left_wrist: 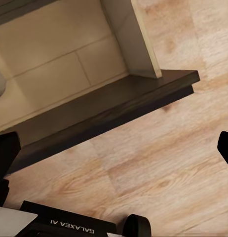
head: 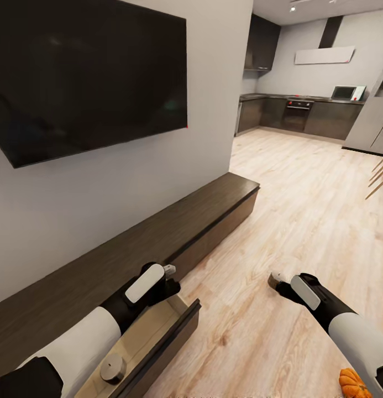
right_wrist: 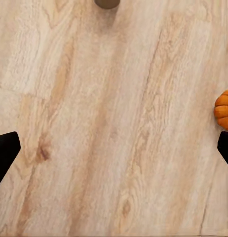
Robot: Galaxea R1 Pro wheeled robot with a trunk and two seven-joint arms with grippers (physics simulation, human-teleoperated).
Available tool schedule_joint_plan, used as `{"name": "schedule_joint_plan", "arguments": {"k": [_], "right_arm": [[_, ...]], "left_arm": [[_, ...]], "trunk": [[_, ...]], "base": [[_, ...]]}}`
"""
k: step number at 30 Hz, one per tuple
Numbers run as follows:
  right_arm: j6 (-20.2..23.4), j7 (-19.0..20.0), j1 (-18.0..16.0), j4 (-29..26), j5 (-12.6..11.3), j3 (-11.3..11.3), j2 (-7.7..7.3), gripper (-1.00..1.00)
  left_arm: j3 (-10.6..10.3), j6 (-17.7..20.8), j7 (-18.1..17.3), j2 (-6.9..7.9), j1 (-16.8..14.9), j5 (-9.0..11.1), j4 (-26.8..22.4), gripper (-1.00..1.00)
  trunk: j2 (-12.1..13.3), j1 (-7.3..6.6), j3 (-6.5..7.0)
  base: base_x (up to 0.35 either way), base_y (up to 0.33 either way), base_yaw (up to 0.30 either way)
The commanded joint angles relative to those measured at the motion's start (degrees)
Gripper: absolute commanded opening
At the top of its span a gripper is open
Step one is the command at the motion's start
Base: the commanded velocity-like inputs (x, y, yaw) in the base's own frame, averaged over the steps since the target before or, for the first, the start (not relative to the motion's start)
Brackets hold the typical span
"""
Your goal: Place each of the two pumpkins and all three candles from the living room inside a cabinet in the living room (use any cabinet), then make sure every cabinet is closed, and position the cauldron so it is next to a table in the living room.
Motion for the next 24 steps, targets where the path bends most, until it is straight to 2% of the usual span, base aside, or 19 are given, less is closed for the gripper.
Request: {"name": "schedule_joint_plan", "arguments": {"k": [1, 8, 16, 24], "right_arm": [[0.0, 0.0, 0.0, 0.1, 0.0, 0.0, -0.01, 1.0], [0.0, -0.2, 0.0, -0.3, 0.1, 0.2, 0.0, 1.0], [0.0, -0.2, 0.0, -0.8, 0.1, 0.1, -0.01, 1.0], [0.0, -0.2, 0.0, -0.8, 0.1, 0.1, -0.02, 1.0]], "left_arm": [[0.0, 0.0, 0.0, 0.0, 0.0, 0.0, 0.1, 1.0], [0.0, 0.0, 0.0, -0.07, -0.1, 0.1, 0.2, 1.0], [-0.4, -0.1, -0.5, 0.0, 0.0, -0.3, 0.0, 1.0], [-0.7, -0.2, -0.5, -0.36, 0.0, -0.3, 0.0, 1.0]], "trunk": [[0.0, 0.0, -0.08], [0.0, 0.0, -0.61], [0.0, 0.0, -0.8], [0.0, 0.0, -0.81]], "base": [[0.0, 0.0, -0.169], [0.0, 0.0, -0.179], [0.0, -0.001, -0.259], [0.103, -0.222, -0.274]]}}
